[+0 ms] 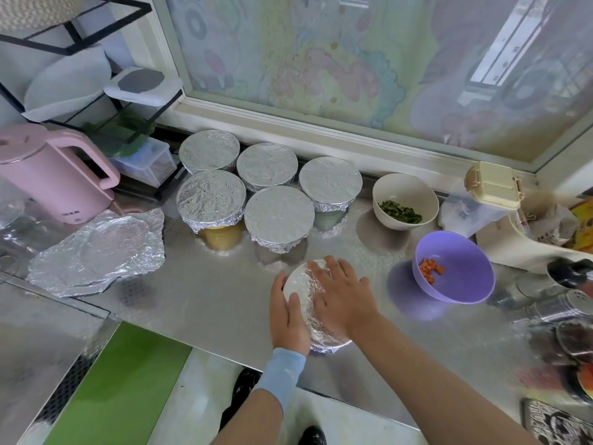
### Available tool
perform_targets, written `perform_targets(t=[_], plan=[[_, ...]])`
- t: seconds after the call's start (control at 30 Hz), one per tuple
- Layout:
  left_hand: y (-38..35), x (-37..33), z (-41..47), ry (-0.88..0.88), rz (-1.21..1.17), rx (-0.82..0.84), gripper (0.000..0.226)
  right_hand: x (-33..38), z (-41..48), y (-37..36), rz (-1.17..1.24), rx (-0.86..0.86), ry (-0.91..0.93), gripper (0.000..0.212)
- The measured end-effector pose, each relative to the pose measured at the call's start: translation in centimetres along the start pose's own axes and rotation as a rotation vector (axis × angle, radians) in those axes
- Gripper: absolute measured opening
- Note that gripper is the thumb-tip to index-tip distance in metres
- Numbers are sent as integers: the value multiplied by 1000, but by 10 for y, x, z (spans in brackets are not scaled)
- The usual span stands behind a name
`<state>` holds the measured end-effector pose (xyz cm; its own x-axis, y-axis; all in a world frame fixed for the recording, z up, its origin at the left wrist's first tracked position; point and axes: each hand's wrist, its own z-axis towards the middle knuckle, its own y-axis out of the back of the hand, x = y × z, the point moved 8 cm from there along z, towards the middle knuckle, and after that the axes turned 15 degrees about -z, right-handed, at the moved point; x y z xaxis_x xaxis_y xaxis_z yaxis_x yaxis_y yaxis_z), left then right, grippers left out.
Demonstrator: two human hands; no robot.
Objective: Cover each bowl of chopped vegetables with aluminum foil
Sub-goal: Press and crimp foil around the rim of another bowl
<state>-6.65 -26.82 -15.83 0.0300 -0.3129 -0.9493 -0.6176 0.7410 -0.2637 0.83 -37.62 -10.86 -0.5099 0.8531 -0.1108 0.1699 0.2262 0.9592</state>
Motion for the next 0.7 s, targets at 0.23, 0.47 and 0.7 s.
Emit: perform_targets(t=[0.23,0.47,0.7], plan=[[7,-20,5,-76,208,13,57,3,7,11,-101,-34,-34,66],[0,12,-31,100,-199,-145,49,8,9,3,-9,3,62,60],[-6,9,-4,106,-320,-139,39,-4,10,0,79,62,-98,63]])
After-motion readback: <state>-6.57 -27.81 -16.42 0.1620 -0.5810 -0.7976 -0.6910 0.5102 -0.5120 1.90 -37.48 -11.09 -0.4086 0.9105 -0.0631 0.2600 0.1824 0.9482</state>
